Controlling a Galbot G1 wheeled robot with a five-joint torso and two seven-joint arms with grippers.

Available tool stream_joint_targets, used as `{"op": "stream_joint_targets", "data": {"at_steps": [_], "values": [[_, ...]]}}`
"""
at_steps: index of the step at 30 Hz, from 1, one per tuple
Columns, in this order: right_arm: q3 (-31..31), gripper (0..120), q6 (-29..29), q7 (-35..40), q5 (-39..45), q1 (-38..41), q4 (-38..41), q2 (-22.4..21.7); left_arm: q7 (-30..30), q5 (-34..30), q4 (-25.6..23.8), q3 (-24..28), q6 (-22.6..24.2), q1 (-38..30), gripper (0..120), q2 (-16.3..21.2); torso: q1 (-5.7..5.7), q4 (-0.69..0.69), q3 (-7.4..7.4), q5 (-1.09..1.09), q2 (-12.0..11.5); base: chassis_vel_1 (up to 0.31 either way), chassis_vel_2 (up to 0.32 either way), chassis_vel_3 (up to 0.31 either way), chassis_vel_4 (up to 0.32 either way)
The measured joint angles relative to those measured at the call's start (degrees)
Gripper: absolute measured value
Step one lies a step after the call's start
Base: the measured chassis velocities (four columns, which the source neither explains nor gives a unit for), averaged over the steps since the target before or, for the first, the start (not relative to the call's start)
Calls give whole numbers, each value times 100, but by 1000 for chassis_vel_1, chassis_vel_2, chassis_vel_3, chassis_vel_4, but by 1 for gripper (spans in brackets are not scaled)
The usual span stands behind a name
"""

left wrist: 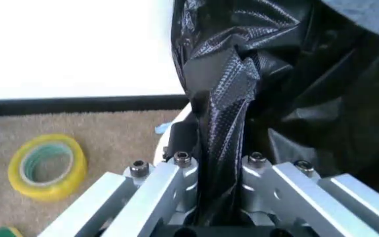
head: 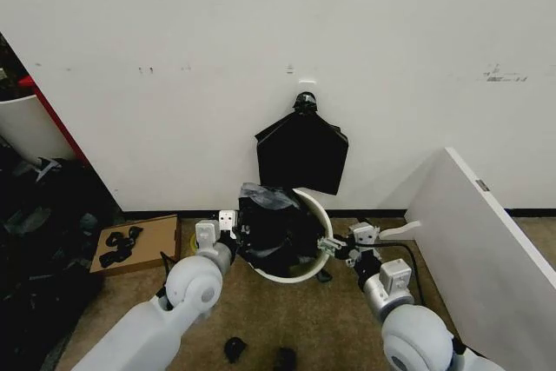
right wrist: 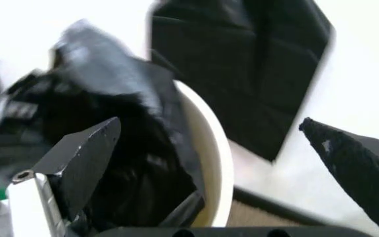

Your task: Place the garbage bag over the trash bin.

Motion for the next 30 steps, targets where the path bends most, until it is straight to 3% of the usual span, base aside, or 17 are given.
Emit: {"op": "stream_joint_targets", "data": {"at_steps": [9, 16, 22, 30], "values": [[-86, 100, 324, -830, -1915, 401, -513, -431, 112, 61, -166, 150, 82, -12, 5, 165, 1, 1, 1, 0, 0, 0, 0, 0, 0], [-167, 100, 258, -1008, -2094, 505, -762, -390, 140, 24, -170, 276, 94, -92, 5, 181, 1, 1, 1, 0, 0, 0, 0, 0, 0], [-253, 84, 129, -1187, -2029, 542, -822, -373, 121, -136, -174, 364, 136, -143, 5, 176, 1, 0, 1, -1, 0, 0, 0, 0, 0], [-492, 51, 101, -1144, -1974, 856, -1036, -275, 101, -231, -229, 408, 176, -131, 5, 208, 1, 1, 1, -1, 0, 0, 0, 0, 0]]}}
